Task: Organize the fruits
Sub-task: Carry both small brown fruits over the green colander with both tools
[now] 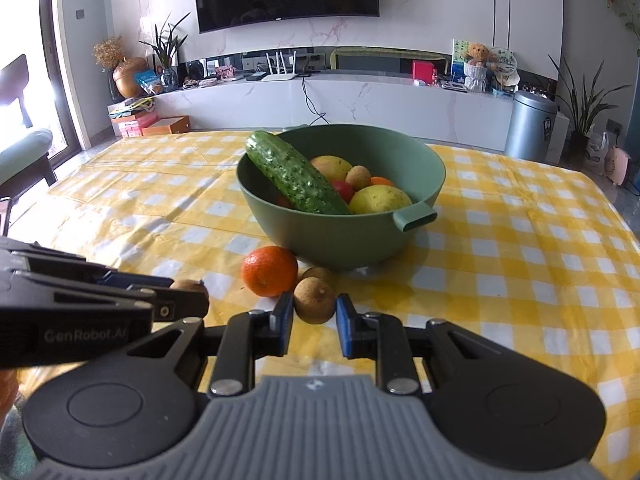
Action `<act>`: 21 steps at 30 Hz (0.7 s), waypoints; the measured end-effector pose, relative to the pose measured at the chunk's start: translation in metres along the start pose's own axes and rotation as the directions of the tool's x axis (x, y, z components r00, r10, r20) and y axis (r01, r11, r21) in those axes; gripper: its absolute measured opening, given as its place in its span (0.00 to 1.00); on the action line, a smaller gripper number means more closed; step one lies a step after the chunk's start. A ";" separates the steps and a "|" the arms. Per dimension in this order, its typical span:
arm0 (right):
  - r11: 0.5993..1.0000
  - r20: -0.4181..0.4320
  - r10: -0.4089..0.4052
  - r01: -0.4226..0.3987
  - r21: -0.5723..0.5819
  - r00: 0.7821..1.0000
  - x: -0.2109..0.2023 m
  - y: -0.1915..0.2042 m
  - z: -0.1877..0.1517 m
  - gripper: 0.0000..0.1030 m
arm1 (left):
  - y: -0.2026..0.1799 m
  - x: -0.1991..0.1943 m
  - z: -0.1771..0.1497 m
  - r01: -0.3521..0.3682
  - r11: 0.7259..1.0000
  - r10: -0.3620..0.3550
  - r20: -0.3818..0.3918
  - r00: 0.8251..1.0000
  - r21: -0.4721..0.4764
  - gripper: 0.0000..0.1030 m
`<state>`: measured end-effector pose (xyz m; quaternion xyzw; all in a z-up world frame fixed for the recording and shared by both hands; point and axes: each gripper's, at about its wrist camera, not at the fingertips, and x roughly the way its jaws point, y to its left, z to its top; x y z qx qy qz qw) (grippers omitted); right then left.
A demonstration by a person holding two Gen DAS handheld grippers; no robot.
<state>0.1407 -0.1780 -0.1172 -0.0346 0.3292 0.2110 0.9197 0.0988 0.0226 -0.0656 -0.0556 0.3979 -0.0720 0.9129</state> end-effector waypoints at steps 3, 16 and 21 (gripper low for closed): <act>1.000 0.005 0.007 -0.007 0.015 1.000 -0.012 -0.002 -0.002 0.18 | -0.004 -0.008 0.003 0.006 1.000 -0.006 0.015 1.000 0.000 0.27; 0.999 0.098 0.007 -0.012 0.050 0.995 -0.063 -0.023 0.013 0.18 | -0.026 -0.033 0.033 0.046 0.998 -0.048 0.084 0.995 0.031 0.27; 1.000 0.131 0.004 -0.007 0.021 0.991 -0.070 -0.027 0.032 0.18 | -0.034 -0.032 0.055 0.055 0.998 -0.059 0.095 0.994 0.042 0.27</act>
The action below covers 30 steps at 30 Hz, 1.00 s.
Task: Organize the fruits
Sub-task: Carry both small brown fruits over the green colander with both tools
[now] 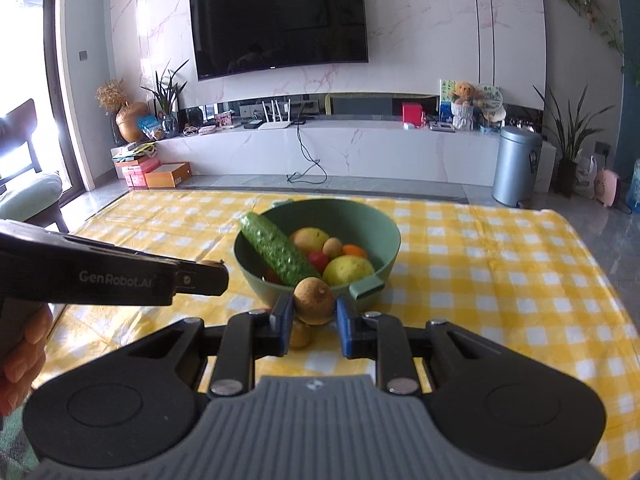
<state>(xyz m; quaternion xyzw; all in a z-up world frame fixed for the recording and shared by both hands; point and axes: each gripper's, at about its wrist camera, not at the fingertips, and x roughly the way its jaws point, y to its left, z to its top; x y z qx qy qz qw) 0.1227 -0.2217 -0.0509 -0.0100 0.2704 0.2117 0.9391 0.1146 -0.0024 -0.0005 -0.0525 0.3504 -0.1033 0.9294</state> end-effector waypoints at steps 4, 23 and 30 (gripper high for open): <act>1.000 0.018 -0.005 0.006 -0.027 1.000 0.005 -0.003 0.015 0.18 | -0.007 0.006 0.016 -0.006 0.999 0.005 0.012 1.000 0.044 0.27; 0.991 -0.023 -0.017 0.014 -0.131 1.000 0.081 -0.018 0.064 0.18 | 0.009 0.071 0.063 -0.007 0.997 0.011 -0.056 0.998 0.081 0.27; 0.995 -0.079 0.003 -0.011 -0.097 0.997 0.117 -0.028 0.069 0.18 | 0.031 0.099 0.071 0.048 0.998 -0.043 -0.117 0.992 0.039 0.27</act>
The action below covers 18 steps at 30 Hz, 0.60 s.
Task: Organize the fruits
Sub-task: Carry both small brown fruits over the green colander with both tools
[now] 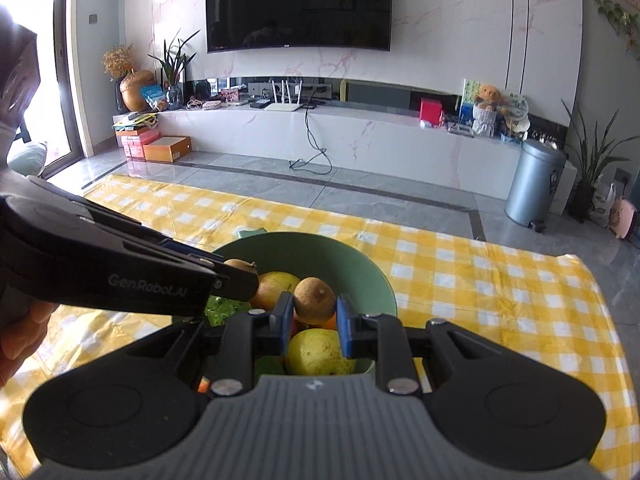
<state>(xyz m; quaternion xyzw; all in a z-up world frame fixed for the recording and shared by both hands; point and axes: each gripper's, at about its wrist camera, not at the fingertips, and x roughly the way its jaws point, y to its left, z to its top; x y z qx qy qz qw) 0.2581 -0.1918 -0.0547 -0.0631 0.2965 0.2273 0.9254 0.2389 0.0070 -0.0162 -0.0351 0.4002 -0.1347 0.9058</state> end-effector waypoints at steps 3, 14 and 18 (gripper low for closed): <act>1.000 -0.029 0.009 -0.009 0.010 1.000 0.017 -0.002 0.000 0.18 | 0.005 0.010 0.002 -0.007 1.000 0.007 -0.018 1.000 -0.005 0.27; 0.999 -0.074 -0.006 0.004 -0.036 0.997 0.060 -0.005 -0.002 0.18 | 0.010 0.045 0.005 -0.030 1.000 0.030 -0.077 0.997 0.002 0.27; 1.000 -0.079 -0.006 0.004 -0.027 0.997 0.070 -0.007 -0.003 0.18 | 0.012 0.055 0.006 -0.030 1.000 0.030 -0.093 0.995 0.003 0.27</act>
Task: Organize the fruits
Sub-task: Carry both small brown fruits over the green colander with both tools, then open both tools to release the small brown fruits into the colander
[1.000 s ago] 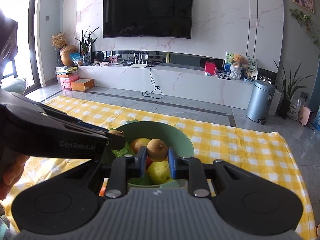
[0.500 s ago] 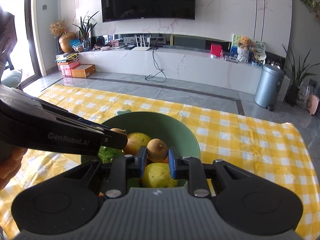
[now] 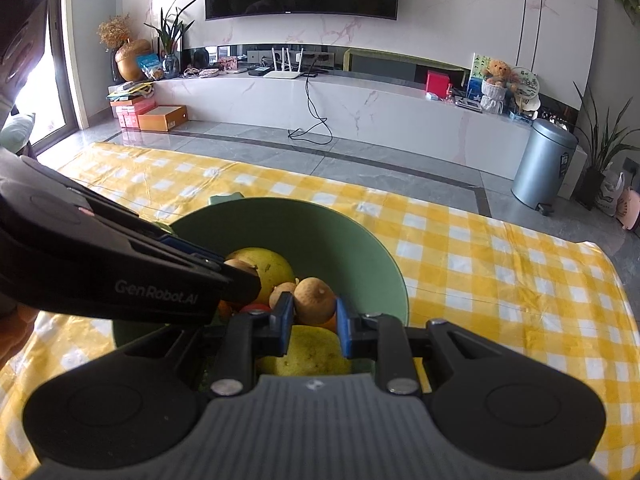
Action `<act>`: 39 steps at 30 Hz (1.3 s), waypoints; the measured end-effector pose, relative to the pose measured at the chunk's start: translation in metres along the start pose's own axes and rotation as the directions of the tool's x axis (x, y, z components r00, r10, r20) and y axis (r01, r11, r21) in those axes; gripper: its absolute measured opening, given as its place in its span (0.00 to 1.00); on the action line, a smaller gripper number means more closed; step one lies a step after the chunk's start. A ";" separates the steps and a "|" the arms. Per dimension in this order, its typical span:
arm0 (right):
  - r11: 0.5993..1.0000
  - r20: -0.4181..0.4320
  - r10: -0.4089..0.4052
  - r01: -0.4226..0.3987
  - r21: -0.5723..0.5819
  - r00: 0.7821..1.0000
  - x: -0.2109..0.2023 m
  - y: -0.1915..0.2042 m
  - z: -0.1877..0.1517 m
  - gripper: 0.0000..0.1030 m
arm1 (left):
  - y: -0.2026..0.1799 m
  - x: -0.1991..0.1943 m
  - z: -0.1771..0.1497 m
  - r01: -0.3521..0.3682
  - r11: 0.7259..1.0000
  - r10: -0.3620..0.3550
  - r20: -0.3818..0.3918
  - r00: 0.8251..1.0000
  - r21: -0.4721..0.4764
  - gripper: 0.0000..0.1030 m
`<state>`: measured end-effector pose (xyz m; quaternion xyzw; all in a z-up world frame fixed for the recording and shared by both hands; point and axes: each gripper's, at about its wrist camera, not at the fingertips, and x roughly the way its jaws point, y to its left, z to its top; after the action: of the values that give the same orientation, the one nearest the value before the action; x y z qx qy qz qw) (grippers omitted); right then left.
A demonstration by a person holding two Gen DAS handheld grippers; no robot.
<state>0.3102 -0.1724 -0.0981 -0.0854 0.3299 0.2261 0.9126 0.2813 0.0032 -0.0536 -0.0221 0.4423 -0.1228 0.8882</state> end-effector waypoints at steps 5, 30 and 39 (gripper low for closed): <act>1.000 -0.008 0.000 0.000 -0.002 1.000 0.011 0.001 -0.001 0.18 | -0.001 0.007 0.001 -0.009 1.000 0.009 -0.005 1.000 0.013 0.27; 0.999 -0.011 -0.022 0.022 -0.036 1.000 -0.007 0.010 0.001 0.42 | -0.020 -0.031 -0.001 -0.038 0.996 0.029 0.115 0.993 0.079 0.49; 0.999 0.075 -0.044 0.044 -0.002 0.996 -0.055 0.016 0.005 0.56 | -0.027 -0.077 -0.004 -0.048 0.998 0.038 0.187 0.982 0.047 0.49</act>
<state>0.2676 -0.1762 -0.0595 -0.0860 0.2928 0.2096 0.9289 0.2282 -0.0046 0.0084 -0.0013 0.3544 -0.1122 0.9283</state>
